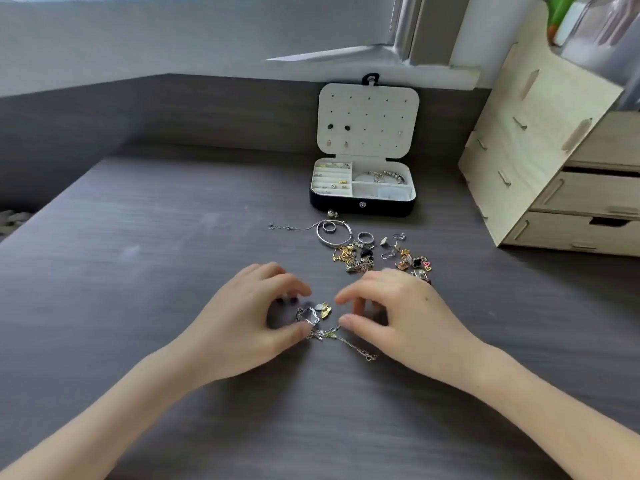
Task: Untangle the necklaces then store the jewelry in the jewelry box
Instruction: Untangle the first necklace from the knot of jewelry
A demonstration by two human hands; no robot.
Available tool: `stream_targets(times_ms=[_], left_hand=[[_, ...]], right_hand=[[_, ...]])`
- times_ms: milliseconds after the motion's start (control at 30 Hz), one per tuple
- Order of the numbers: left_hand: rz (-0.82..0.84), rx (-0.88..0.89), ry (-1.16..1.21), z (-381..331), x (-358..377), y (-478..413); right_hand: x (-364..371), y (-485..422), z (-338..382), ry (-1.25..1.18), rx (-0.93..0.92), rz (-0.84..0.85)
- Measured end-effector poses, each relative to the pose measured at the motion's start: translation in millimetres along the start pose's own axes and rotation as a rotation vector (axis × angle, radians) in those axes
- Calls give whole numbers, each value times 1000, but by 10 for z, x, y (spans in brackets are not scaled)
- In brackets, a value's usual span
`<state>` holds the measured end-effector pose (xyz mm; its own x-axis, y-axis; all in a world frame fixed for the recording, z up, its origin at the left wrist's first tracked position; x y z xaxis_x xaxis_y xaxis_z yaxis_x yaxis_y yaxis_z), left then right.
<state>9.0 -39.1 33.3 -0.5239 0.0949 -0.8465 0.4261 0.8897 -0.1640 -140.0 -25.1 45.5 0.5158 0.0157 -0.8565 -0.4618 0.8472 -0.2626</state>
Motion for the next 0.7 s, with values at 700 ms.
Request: stream_targets(times_ms=[700], left_hand=[[-15, -485, 978, 350, -61, 7]], right_hand=[[126, -185, -107, -455, 190, 66]])
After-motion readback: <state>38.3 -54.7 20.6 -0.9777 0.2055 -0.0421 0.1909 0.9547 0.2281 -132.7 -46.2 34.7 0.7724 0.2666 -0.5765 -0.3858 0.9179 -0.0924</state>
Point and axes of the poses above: each hand's wrist, its own y-axis away from the middle knuckle, its own x-axis out of the palm, z = x × y, the point moved 8 cm from there along -y, towards the middle knuckle, and after that the axes turned 5 degrees about -x, right-handed, at the moved point
